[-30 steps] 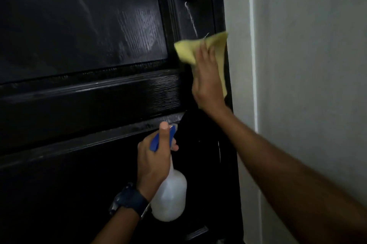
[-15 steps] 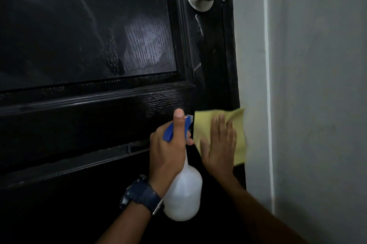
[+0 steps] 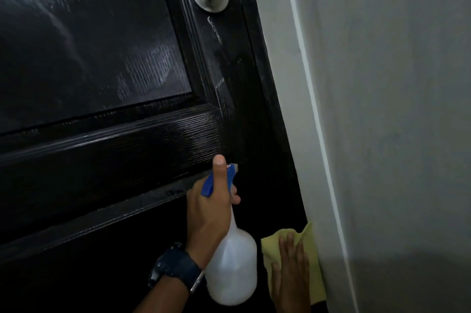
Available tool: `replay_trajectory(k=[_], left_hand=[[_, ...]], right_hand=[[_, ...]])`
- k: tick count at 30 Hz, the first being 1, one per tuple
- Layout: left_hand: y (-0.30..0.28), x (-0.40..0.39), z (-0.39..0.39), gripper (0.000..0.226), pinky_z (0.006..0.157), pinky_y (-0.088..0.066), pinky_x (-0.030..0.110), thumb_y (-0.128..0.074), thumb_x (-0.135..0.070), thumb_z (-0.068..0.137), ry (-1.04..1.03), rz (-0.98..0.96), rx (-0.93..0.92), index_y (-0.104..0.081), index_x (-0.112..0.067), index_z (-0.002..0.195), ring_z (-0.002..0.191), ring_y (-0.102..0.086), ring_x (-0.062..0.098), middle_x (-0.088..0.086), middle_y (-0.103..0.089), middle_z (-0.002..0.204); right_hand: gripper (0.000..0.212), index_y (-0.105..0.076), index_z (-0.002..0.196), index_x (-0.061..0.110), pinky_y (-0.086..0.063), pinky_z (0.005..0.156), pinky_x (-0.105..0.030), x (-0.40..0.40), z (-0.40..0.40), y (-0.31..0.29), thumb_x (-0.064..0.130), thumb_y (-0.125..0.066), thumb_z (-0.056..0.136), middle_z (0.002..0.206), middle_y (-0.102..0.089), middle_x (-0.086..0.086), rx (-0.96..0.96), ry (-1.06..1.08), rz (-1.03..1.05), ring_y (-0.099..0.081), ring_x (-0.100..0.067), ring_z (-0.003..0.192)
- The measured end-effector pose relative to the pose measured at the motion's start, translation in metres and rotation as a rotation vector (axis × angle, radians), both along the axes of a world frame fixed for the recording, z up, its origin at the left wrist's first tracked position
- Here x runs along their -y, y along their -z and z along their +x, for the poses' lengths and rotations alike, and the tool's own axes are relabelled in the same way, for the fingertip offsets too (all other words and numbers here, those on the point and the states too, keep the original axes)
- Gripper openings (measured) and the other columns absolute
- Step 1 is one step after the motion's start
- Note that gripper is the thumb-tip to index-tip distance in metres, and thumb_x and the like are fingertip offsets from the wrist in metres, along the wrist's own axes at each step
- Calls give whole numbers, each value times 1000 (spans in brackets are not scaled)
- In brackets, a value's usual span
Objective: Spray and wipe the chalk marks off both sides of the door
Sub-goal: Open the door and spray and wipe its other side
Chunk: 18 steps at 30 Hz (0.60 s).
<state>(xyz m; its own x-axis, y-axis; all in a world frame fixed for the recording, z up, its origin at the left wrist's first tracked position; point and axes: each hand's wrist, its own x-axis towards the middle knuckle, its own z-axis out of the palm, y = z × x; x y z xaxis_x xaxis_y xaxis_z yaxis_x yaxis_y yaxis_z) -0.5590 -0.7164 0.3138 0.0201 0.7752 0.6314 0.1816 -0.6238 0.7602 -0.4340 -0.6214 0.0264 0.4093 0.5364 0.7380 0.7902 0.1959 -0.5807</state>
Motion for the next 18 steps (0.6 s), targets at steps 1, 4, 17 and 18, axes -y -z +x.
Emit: replay_trajectory(k=[1,4,17,18], left_hand=[[0,2,0,77,64,-49,30,-30,-80,80,21,-29,14,-70,-16,65,53,-60,18,6,-59,54],[-1,7,0,79,56,-46,31,-34,-81,73,78,-106,34,-77,-15,83,52,-52,16,4,-52,57],[-50,-6,-54,79,79,-55,44,-26,-92,69,17,24,277,-75,-31,61,65,-70,23,3,-66,54],[-52,-7,-63,81,80,-54,42,-26,-92,69,24,16,277,-75,-28,62,65,-70,23,4,-66,55]], right_hand=[[58,-4,160,38,-16,115,-34,-2,0,-1,45,-21,105,167,2,18,0,-8,22,-12,-20,152],[62,0,150,63,-25,115,-49,15,-5,-21,43,-27,97,163,-6,29,-187,-101,48,-25,-28,150],[71,-8,161,24,3,120,-63,-17,-17,-478,58,-27,102,170,-1,2,150,30,290,7,-31,155],[72,-9,162,24,2,121,-61,-18,-18,-472,59,-27,101,170,-3,2,177,55,304,6,-30,155]])
